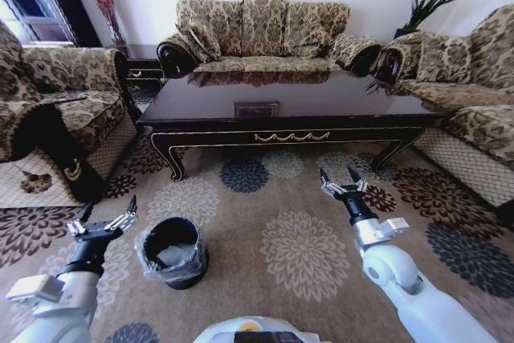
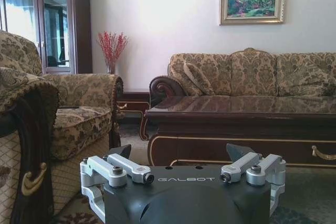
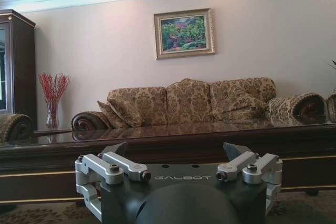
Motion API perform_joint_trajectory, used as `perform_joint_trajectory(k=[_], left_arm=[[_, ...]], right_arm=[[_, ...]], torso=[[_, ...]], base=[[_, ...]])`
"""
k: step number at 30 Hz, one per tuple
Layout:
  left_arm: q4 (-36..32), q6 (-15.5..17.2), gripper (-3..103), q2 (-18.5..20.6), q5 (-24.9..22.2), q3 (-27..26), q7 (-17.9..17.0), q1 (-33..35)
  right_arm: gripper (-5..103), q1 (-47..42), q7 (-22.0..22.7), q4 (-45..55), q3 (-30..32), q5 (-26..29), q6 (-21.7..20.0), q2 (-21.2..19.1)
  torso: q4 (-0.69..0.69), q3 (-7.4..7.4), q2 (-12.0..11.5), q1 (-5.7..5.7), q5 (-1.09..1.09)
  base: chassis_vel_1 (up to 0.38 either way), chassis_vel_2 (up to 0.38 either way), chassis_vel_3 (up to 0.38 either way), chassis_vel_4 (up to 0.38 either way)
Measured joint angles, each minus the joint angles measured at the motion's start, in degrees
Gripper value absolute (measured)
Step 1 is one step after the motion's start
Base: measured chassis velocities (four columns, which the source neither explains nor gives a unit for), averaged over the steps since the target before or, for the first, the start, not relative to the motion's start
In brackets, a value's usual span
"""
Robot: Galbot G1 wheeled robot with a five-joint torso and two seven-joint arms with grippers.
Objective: Move to the front of the table and pick up the trash from the floor, then place it into the trash bin.
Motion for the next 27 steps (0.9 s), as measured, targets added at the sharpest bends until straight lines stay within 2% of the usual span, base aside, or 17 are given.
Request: perform_joint_trajectory(k=[11,19,22,24,27], left_arm=[[0.0,0.2,100,0.1,0.0,0.7,0.0,-0.5],[0.1,0.3,100,-0.1,0.0,1.0,-0.2,-0.7],[0.1,0.3,100,-0.2,0.0,1.2,-0.2,-0.6],[0.1,0.3,100,-0.3,0.0,1.3,-0.2,-0.5],[0.1,0.3,100,-0.4,0.0,1.3,-0.2,-0.4]], right_arm=[[100,-0.6,-0.3,-0.1,0.9,-0.1,0.0,0.2],[100,-1.8,-1.9,0.4,1.4,-0.5,0.1,0.1],[100,-2.2,-2.4,0.6,1.3,-1.0,0.1,-0.1],[100,-2.5,-2.7,0.9,1.1,-1.4,0.1,-0.1],[100,-2.8,-2.9,1.0,1.0,-1.7,0.1,0.0]], torso=[[-0.01,-0.02,0.0,-0.01,0.00],[0.00,-0.02,0.0,-0.02,-0.03],[0.00,-0.02,0.0,-0.02,0.05],[0.00,-0.02,0.0,-0.02,-0.05],[0.00,-0.01,0.0,-0.02,0.03]], base=[[0.243,-0.257,-0.243,0.248],[0.349,-0.336,-0.333,0.332],[0.379,-0.372,-0.375,0.363],[0.356,-0.374,-0.354,0.359],[0.370,-0.354,-0.365,0.370]])
